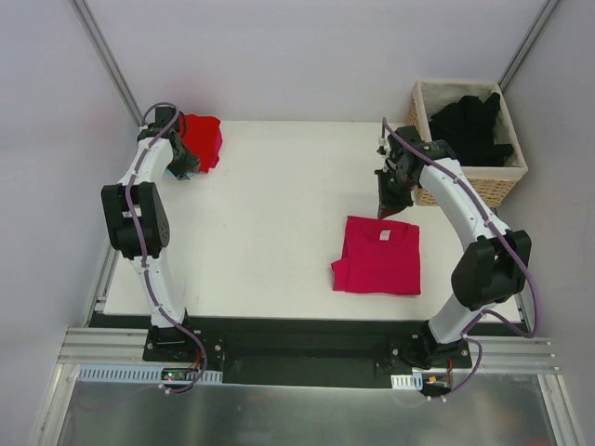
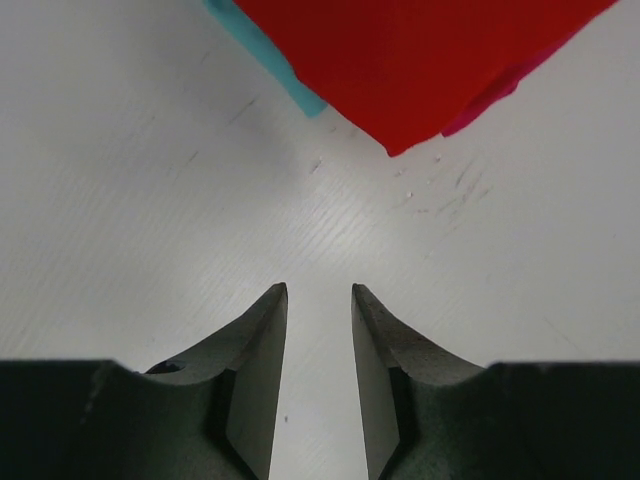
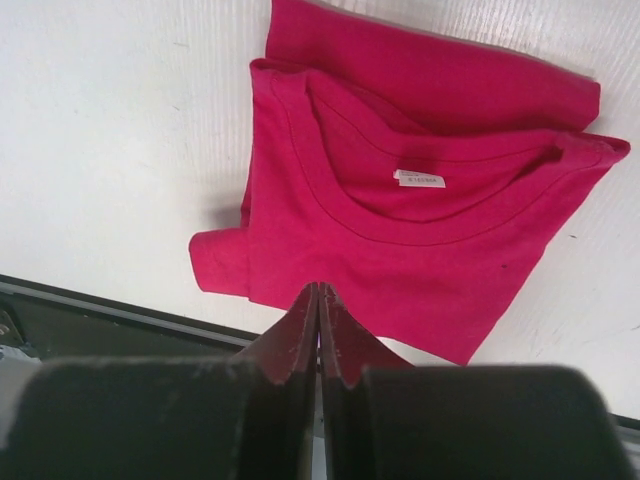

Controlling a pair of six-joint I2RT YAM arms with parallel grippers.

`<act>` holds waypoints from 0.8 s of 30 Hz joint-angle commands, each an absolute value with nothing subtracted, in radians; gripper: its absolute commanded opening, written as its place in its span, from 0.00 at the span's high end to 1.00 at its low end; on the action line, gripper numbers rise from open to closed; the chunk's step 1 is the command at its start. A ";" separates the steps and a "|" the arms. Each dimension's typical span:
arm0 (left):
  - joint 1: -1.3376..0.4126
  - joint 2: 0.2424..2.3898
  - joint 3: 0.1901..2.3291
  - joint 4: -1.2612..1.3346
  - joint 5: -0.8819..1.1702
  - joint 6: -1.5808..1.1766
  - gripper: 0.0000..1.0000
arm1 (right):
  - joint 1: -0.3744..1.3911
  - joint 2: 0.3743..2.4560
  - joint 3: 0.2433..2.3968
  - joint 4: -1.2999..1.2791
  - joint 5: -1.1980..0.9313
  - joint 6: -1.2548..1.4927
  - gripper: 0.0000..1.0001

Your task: Fold and stack the t-shirts

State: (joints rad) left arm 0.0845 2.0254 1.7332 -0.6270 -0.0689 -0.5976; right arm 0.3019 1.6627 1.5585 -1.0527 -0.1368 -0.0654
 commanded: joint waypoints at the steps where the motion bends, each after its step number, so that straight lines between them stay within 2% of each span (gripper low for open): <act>1: 0.132 2.065 1.763 -0.568 -0.103 -0.713 0.68 | 0.291 1.666 1.571 -1.106 -0.110 -0.107 0.96; 12: 0.175 2.166 1.750 -0.505 -0.087 -0.945 0.70 | 0.270 1.723 1.631 -1.164 -0.112 -0.141 0.96; 24: 0.179 2.258 1.839 -0.471 -0.058 -0.994 0.72 | 0.261 1.786 1.709 -1.203 -0.130 -0.155 0.97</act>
